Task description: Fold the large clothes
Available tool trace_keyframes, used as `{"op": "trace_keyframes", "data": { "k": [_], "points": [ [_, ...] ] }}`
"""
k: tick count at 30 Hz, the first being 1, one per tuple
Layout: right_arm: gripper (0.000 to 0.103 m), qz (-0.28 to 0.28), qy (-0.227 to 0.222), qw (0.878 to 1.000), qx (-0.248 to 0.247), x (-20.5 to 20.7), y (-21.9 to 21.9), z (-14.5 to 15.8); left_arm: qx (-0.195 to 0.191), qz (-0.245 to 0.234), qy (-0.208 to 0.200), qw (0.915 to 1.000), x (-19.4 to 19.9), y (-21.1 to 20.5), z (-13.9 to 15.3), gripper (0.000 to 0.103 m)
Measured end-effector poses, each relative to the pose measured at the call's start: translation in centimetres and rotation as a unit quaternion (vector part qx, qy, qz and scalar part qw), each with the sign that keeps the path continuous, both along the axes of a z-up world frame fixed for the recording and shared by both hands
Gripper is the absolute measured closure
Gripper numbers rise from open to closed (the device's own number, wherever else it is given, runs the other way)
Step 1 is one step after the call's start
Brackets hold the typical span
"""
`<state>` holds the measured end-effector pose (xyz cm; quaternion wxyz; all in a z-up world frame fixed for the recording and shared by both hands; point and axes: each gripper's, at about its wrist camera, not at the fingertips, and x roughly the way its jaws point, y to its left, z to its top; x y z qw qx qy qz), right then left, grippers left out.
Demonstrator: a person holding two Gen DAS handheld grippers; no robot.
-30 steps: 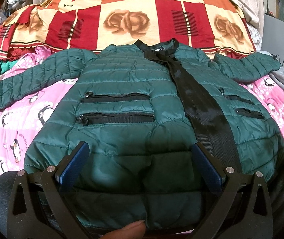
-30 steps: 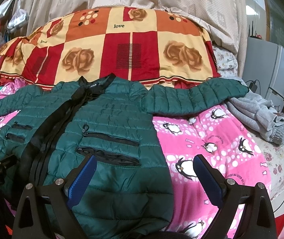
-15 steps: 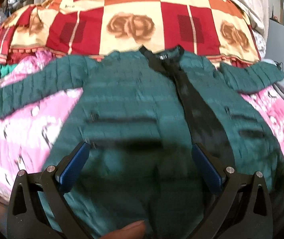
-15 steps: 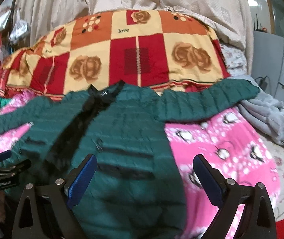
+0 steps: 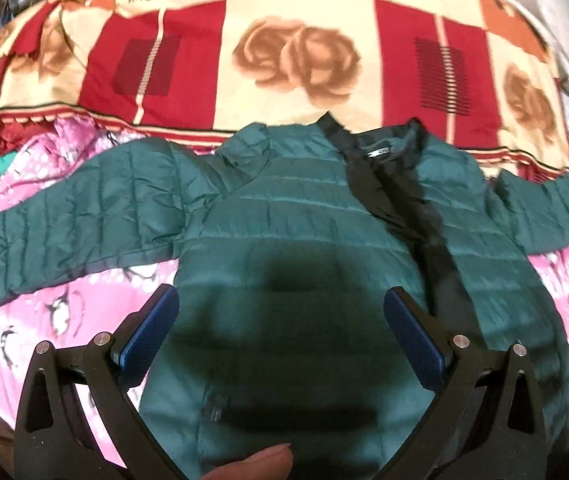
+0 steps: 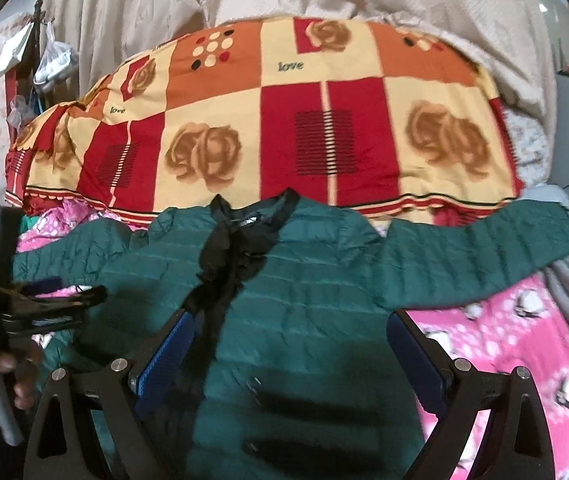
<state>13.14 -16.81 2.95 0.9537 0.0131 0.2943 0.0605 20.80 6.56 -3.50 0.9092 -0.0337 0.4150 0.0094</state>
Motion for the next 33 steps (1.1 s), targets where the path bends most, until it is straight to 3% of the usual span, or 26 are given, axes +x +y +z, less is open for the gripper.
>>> {"op": "trace_keyframes", "data": {
  "k": [8,14,17,21,26,33],
  "points": [
    [0.007,0.022,0.083,0.995,0.043,8.3,3.4,-4.7,0.009,0.037,0.029,0.9989,4.0,1.2,-4.4,0.000],
    [0.008,0.020,0.137,0.989,0.053,11.0,4.7,-8.9,0.005,0.039,0.069,0.9969,5.3,1.6,-6.6,0.000],
    [0.007,0.026,0.151,0.987,0.045,11.5,5.3,-9.8,0.020,0.040,0.062,0.9971,5.2,1.2,-7.0,0.000],
    [0.007,0.031,0.200,0.979,0.013,12.1,6.3,-12.1,0.014,0.045,0.053,0.9975,5.0,1.3,-7.0,0.000],
    [0.001,0.023,0.179,0.983,-0.021,11.4,7.0,-13.1,0.011,0.043,0.047,0.9979,4.8,1.3,-6.9,0.000],
    [0.001,0.019,0.176,0.984,-0.021,11.3,6.8,-13.2,0.013,0.040,0.047,0.9980,4.8,1.4,-7.0,0.000]
  ]
}}
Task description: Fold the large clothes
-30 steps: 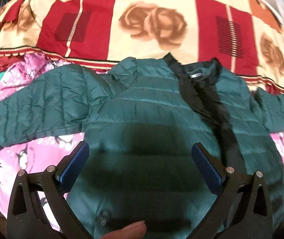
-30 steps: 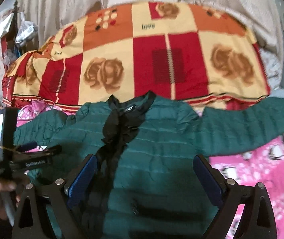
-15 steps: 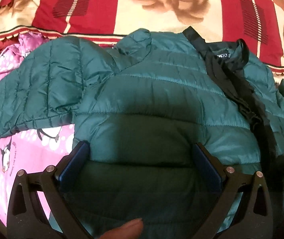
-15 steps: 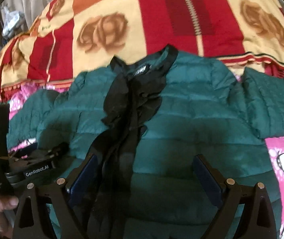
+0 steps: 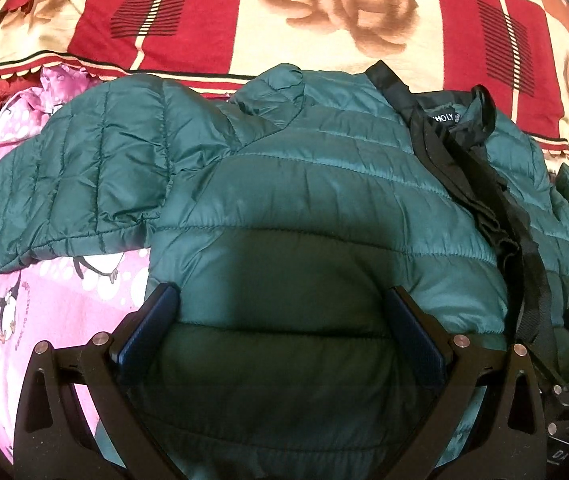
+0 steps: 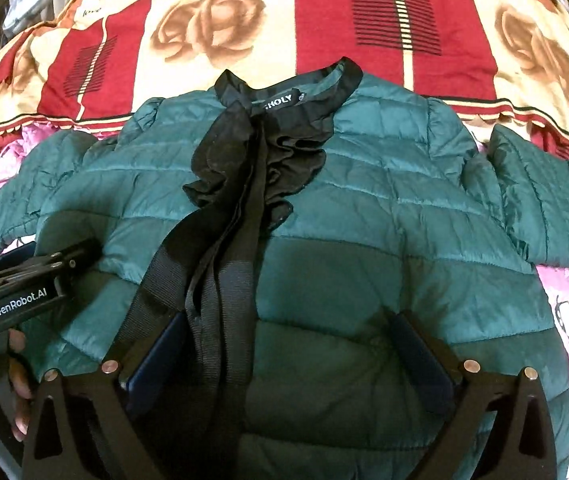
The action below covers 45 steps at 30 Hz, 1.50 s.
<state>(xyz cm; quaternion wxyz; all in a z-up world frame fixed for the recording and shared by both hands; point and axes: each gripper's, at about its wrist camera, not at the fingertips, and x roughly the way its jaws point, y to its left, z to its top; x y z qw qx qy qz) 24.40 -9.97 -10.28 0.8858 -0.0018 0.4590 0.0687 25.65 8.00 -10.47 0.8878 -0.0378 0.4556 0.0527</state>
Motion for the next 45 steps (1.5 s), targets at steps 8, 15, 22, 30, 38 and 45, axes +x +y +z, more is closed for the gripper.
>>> {"op": "trace_keyframes", "data": {
  "k": [8,15,22,30,38,45],
  "points": [
    [0.001,0.006,-0.002,1.000,-0.002,-0.4,-0.1,-0.2,-0.007,-0.010,0.003,0.9999,0.0,0.1,0.0,0.000],
    [0.001,0.006,-0.011,1.000,-0.001,-0.7,-0.1,-0.2,-0.015,-0.011,-0.002,0.9998,-0.2,0.3,0.2,0.000],
    [0.001,0.005,-0.017,1.000,0.017,-0.9,-0.5,0.0,-0.060,-0.011,-0.006,0.9981,-0.4,1.2,0.6,0.000],
    [0.001,0.008,-0.016,1.000,0.009,-1.0,-0.4,0.0,-0.044,-0.038,0.005,0.9983,-1.1,0.8,1.0,0.000],
    [0.001,0.007,-0.019,1.000,0.002,-1.1,-0.2,-0.1,-0.083,0.003,-0.028,0.9962,-2.3,5.6,2.7,0.000],
    [0.001,0.007,-0.019,1.000,0.002,-1.1,-0.3,-0.1,-0.162,0.042,-0.026,0.9855,-2.9,10.7,1.6,0.000]
  ]
}}
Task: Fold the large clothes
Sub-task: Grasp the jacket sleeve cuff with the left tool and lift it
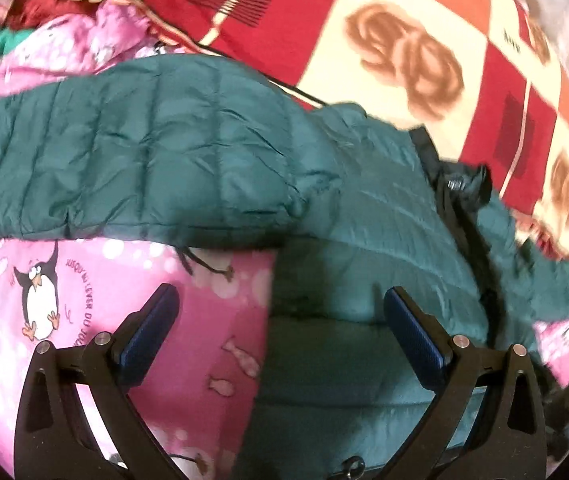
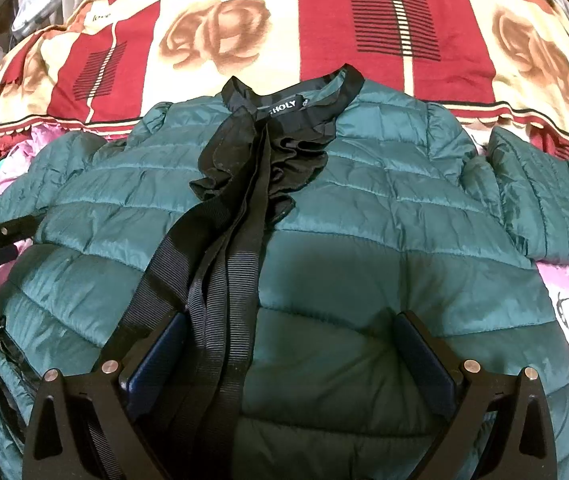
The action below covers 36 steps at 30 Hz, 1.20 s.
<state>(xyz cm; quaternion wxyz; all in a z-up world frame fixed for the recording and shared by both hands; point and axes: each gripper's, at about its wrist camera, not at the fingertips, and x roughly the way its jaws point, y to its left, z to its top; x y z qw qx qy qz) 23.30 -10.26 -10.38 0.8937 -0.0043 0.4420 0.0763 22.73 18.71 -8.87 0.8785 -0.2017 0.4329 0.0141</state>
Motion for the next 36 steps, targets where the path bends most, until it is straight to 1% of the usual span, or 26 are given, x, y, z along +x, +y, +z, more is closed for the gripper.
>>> {"op": "trace_keyframes", "data": {
  "k": [2,6,8,11,13,15,19,20,22,24,25,28,29,32,33,34,35,36],
  "points": [
    [0.001,0.000,0.000,1.000,-0.002,0.0,0.0,0.0,-0.013,0.004,-0.010,0.9999,-0.3,0.9,0.3,0.000],
    [0.001,0.000,0.000,1.000,-0.003,0.2,0.0,-0.1,-0.026,0.018,-0.036,0.9989,-1.0,3.6,1.1,0.000],
    [0.001,0.000,-0.001,1.000,-0.003,0.2,0.0,-0.1,-0.030,0.032,-0.045,0.9980,-1.3,6.0,1.3,0.000],
    [0.001,0.000,0.000,1.000,-0.002,0.1,0.1,-0.1,-0.057,0.061,-0.048,0.9953,-2.2,10.8,1.4,0.000],
    [0.001,0.000,0.000,1.000,-0.004,0.2,0.2,-0.1,-0.079,0.084,-0.057,0.9917,-3.5,14.8,1.3,0.000],
    [0.001,0.000,0.000,1.000,-0.006,0.2,0.2,-0.1,-0.093,0.099,-0.067,0.9885,-5.1,18.2,1.2,0.000],
    [0.001,0.000,-0.001,1.000,-0.007,0.2,0.2,-0.2,-0.098,0.122,-0.093,0.9833,-9.3,24.3,0.6,0.000],
    [0.001,0.000,-0.001,1.000,-0.007,0.3,0.3,-0.2,-0.103,0.133,-0.097,0.9810,-10.5,25.7,0.1,0.001],
    [0.001,0.000,0.000,1.000,-0.007,0.2,0.2,-0.1,-0.131,0.170,-0.102,0.9713,-12.9,28.3,-1.2,0.001],
    [0.001,0.000,0.000,1.000,-0.008,0.3,0.3,-0.1,-0.161,0.194,-0.120,0.9602,-14.1,29.8,-2.1,0.001],
    [0.001,0.000,0.000,1.000,-0.009,0.4,0.3,-0.1,-0.167,0.198,-0.126,0.9575,-14.1,29.9,-2.1,0.001],
    [0.001,0.000,0.000,1.000,-0.011,0.4,0.3,-0.1,-0.164,0.219,-0.129,0.9532,-12.8,30.0,-1.9,0.001],
    [0.001,0.000,0.000,1.000,-0.011,0.4,0.3,-0.1,-0.166,0.230,-0.131,0.9500,-12.3,30.3,-1.9,0.001],
    [0.001,0.000,-0.001,1.000,-0.010,0.4,0.3,-0.1,-0.184,0.266,-0.136,0.9366,-11.2,31.0,-2.0,0.000],
    [0.001,0.000,-0.001,1.000,-0.010,0.4,0.3,-0.1,-0.184,0.270,-0.134,0.9357,-10.6,31.0,-1.8,0.000],
    [0.001,0.000,-0.001,1.000,-0.010,0.4,0.3,-0.1,-0.186,0.265,-0.135,0.9366,-10.2,31.0,-1.6,0.001],
    [0.001,0.000,0.000,1.000,-0.010,0.4,0.3,-0.2,-0.187,0.260,-0.136,0.9376,-9.7,31.1,-1.3,0.004],
    [0.000,0.000,0.000,1.000,-0.010,0.3,0.3,-0.1,-0.192,0.259,-0.140,0.9361,-9.4,31.0,-1.1,0.009]
  ]
}}
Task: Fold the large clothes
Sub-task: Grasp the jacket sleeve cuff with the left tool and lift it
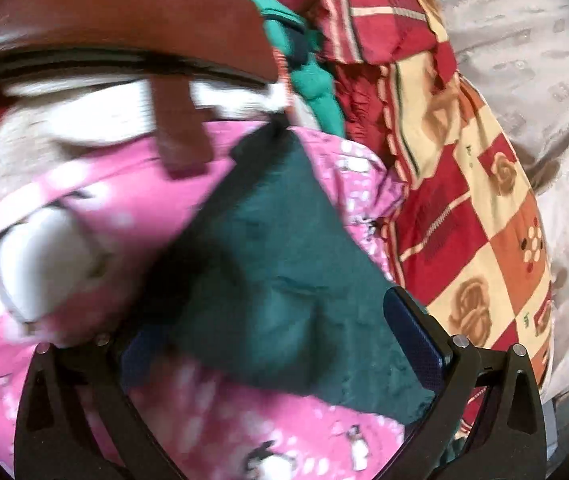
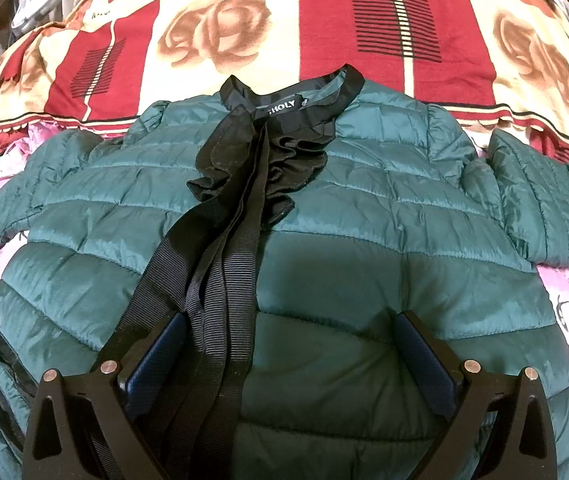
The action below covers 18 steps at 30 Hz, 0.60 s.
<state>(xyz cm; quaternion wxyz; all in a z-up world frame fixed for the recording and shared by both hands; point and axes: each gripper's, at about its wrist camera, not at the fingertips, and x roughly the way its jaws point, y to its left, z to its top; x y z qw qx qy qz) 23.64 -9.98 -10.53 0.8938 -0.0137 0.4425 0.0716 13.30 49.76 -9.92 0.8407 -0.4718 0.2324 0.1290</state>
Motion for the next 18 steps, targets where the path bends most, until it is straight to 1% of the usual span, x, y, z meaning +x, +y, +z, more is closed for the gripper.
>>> {"op": "trace_keyframes", "data": {
  "k": [2,4,6,7,8,9,10,12,13,15,16,17,18],
  "points": [
    [0.000,0.000,0.000,1.000,0.000,0.0,0.0,0.0,-0.027,0.001,-0.009,0.9996,0.4,0.2,0.0,0.033],
    [0.001,0.000,0.000,1.000,0.000,0.0,0.0,0.0,-0.059,0.022,-0.013,0.9979,0.4,0.7,-0.4,0.044],
    [0.001,0.000,0.000,1.000,0.000,0.0,0.0,0.0,-0.107,0.040,-0.032,0.9929,0.1,1.6,-1.5,0.055],
    [0.001,-0.001,0.000,1.000,-0.001,0.0,0.0,0.0,-0.128,0.047,-0.038,0.9899,-0.1,2.0,-2.1,0.066],
    [0.001,-0.001,0.000,1.000,-0.001,0.0,0.0,0.0,-0.142,0.049,-0.038,0.9880,-0.1,2.3,-2.6,0.073],
    [0.001,-0.001,0.000,1.000,0.000,0.0,0.0,0.1,-0.150,0.047,-0.038,0.9868,-0.2,2.4,-2.9,0.078],
    [0.001,-0.001,0.001,1.000,0.000,0.0,0.0,0.1,-0.150,0.045,-0.037,0.9870,-0.3,2.5,-2.9,0.087],
    [0.001,-0.001,0.001,1.000,-0.001,0.0,0.0,0.1,-0.139,0.038,-0.037,0.9889,-0.5,2.3,-2.5,0.088],
    [0.001,0.000,0.003,1.000,-0.002,0.0,0.1,0.1,-0.132,0.033,-0.040,0.9899,-0.6,2.1,-2.0,0.090],
    [0.001,0.002,0.006,1.000,-0.003,0.0,0.0,0.3,-0.120,0.026,-0.044,0.9914,-0.6,1.6,-1.0,0.090],
    [0.005,0.001,0.006,1.000,-0.002,-0.1,-0.1,0.5,-0.110,0.019,-0.048,0.9926,-0.6,1.2,0.0,0.091],
    [0.012,-0.002,0.002,1.000,0.000,-0.2,-0.2,0.9,-0.099,0.014,-0.049,0.9937,-0.5,0.8,0.7,0.091],
    [0.013,-0.003,-0.001,1.000,0.003,-0.4,-0.4,1.3,-0.087,0.006,-0.050,0.9949,-0.4,0.4,1.5,0.091]
  ]
}}
